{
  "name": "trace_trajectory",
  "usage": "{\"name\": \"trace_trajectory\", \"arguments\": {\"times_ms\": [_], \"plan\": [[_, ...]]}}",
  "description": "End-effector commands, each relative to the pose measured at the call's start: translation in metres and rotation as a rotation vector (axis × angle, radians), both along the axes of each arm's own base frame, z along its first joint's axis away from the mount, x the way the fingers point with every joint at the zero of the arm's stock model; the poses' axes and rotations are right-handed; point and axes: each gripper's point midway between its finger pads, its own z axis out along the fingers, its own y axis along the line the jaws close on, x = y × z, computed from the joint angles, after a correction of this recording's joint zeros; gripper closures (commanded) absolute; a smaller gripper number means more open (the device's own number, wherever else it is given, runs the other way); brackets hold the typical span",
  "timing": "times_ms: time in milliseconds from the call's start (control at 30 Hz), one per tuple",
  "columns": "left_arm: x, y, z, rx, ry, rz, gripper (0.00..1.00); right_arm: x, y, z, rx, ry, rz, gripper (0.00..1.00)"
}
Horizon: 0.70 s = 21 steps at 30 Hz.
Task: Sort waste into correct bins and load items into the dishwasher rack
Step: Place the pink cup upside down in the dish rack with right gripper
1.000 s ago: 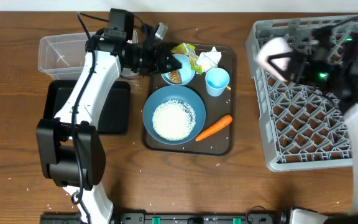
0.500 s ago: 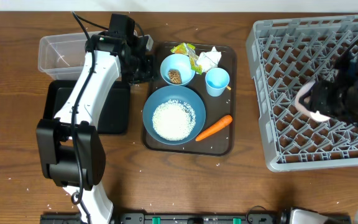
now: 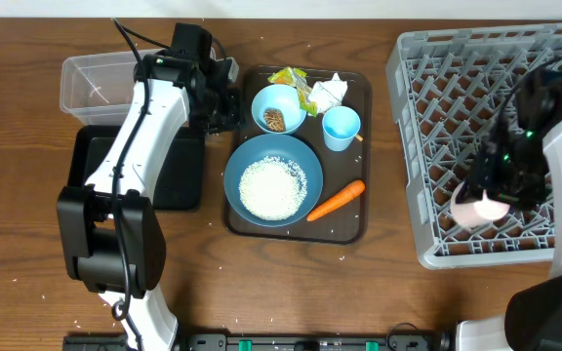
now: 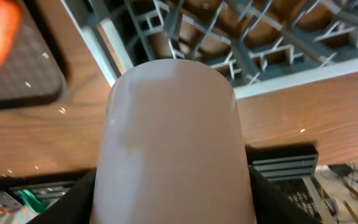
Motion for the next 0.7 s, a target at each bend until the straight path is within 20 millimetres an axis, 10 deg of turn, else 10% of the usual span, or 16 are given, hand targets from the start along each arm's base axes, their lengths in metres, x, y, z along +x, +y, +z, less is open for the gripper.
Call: {"name": "trace_trajectory", "arguments": {"times_ms": [0, 533, 667], "plan": [[-0.003, 0.003, 0.007, 0.012, -0.018, -0.004, 0.77, -0.006, 0.0, -0.017, -0.017, 0.042, 0.033, 0.82], [-0.004, 0.003, 0.007, 0.013, -0.011, -0.004, 0.77, -0.007, -0.013, -0.061, -0.107, 0.051, -0.038, 0.74], [-0.004, 0.003, 0.007, 0.013, -0.011, -0.004, 0.77, -0.005, -0.013, -0.063, -0.109, 0.039, -0.039, 0.35]]}}
